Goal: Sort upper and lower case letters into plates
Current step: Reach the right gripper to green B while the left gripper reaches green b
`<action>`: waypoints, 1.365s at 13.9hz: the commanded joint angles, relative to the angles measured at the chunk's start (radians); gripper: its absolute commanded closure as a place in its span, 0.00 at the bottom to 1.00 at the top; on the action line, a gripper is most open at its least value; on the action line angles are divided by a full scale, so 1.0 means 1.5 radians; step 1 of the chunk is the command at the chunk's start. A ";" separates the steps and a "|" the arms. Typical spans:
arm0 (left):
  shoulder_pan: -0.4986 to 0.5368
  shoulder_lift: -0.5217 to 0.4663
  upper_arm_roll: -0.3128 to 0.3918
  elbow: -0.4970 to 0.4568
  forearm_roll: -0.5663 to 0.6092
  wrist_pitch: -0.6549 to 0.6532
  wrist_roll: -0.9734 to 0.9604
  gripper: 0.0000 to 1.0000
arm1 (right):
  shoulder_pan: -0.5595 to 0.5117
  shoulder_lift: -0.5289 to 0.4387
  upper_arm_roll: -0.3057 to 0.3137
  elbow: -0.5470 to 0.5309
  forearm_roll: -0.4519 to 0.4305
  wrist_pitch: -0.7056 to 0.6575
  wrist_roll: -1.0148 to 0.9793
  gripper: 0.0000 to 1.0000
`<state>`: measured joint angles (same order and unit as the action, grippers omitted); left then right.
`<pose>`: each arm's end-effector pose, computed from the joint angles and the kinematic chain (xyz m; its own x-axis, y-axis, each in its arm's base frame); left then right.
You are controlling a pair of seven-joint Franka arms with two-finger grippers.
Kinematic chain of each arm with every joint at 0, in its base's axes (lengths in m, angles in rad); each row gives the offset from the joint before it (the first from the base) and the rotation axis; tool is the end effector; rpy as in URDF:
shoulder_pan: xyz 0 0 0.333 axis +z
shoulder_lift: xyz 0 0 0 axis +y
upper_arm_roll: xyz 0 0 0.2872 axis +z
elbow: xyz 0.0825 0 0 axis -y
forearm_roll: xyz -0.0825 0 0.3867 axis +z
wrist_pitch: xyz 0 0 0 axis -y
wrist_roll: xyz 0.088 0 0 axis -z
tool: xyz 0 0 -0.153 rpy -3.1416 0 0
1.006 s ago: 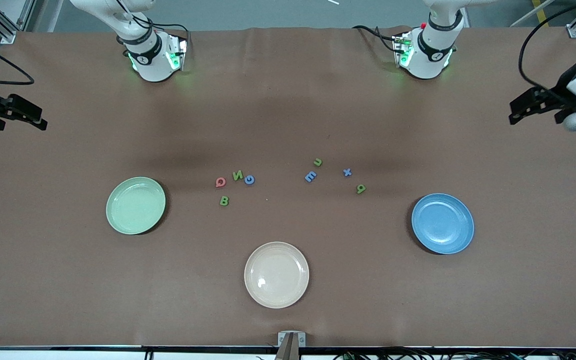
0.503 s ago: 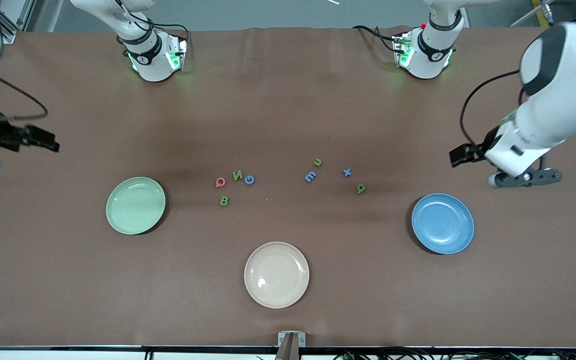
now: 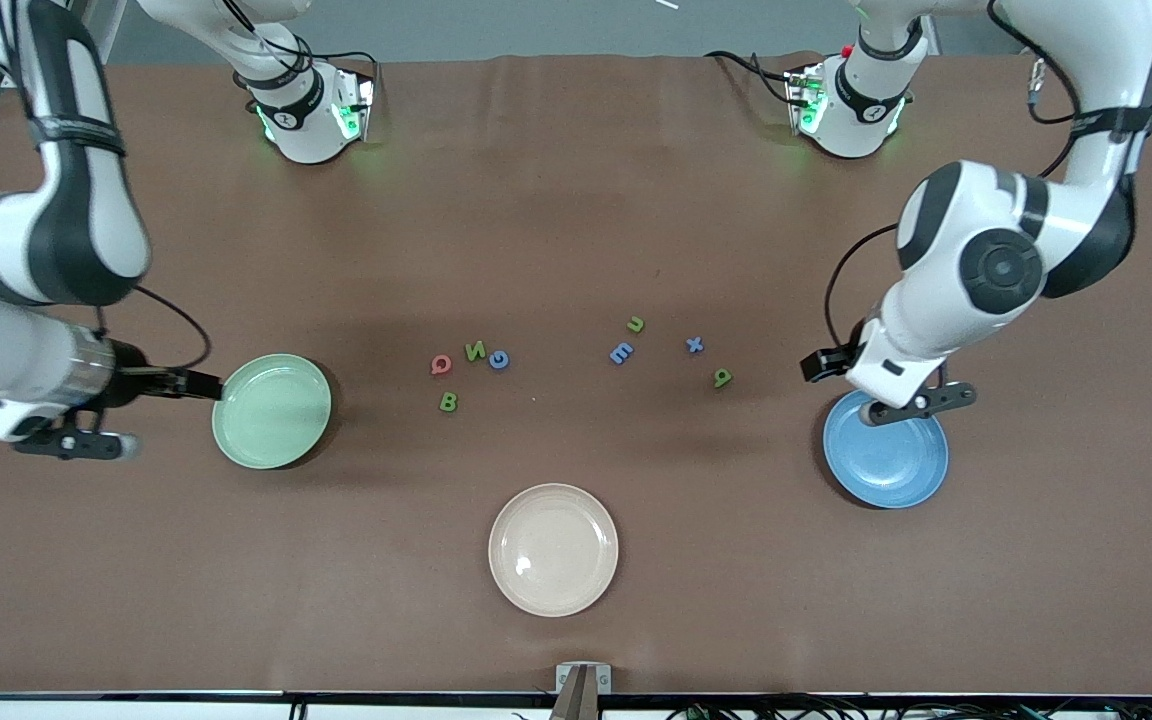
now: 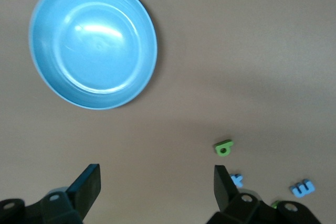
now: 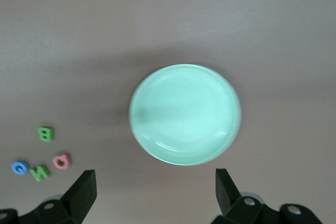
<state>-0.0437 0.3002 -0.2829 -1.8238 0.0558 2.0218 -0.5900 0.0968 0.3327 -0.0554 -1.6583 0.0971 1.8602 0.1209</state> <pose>0.5795 -0.1860 0.2955 0.9656 0.2425 -0.0934 0.2417 -0.9701 -0.0206 0.6249 0.0396 0.3325 0.9847 -0.1064 -0.1382 -0.1148 -0.9919 -0.0542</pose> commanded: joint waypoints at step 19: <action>-0.119 0.152 0.006 -0.141 0.071 0.350 -0.414 0.27 | 0.291 0.175 -0.004 -0.159 0.014 0.434 0.369 0.25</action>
<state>-0.2179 0.5054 -0.2825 -2.0353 0.1150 2.5169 -1.1606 0.5125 0.5930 -0.0507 -1.9051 0.1083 2.5197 0.6593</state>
